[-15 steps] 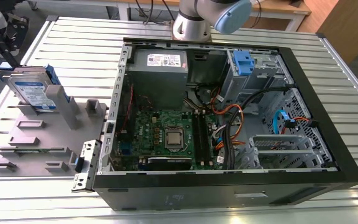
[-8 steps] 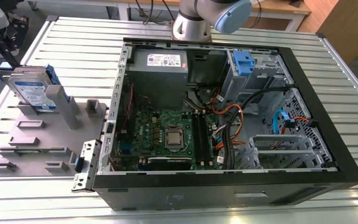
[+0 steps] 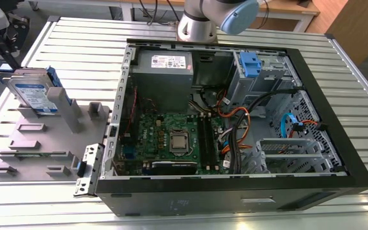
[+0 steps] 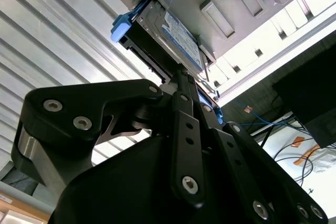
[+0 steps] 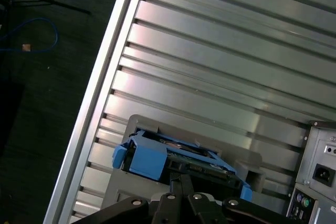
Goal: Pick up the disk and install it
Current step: 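Pick up the disk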
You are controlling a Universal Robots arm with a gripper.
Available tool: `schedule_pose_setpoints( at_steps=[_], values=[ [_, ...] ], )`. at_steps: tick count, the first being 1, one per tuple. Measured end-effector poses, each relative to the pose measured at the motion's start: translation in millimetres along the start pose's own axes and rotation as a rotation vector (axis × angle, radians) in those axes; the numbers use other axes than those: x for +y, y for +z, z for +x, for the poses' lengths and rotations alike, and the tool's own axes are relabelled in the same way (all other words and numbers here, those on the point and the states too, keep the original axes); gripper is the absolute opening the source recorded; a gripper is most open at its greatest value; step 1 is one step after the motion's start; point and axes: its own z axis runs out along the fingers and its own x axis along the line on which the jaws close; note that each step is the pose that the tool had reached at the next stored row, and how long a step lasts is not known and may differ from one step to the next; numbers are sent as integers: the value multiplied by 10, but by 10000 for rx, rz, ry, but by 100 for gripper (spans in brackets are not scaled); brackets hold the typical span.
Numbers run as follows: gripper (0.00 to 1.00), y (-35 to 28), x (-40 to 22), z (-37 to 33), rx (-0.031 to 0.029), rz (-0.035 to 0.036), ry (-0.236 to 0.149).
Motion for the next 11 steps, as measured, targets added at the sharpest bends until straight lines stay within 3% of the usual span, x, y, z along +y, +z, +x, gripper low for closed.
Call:
schedule_pose_setpoints(
  at_steps=[11],
  values=[
    [11, 0, 0, 0, 13, -9, -291]
  ],
)
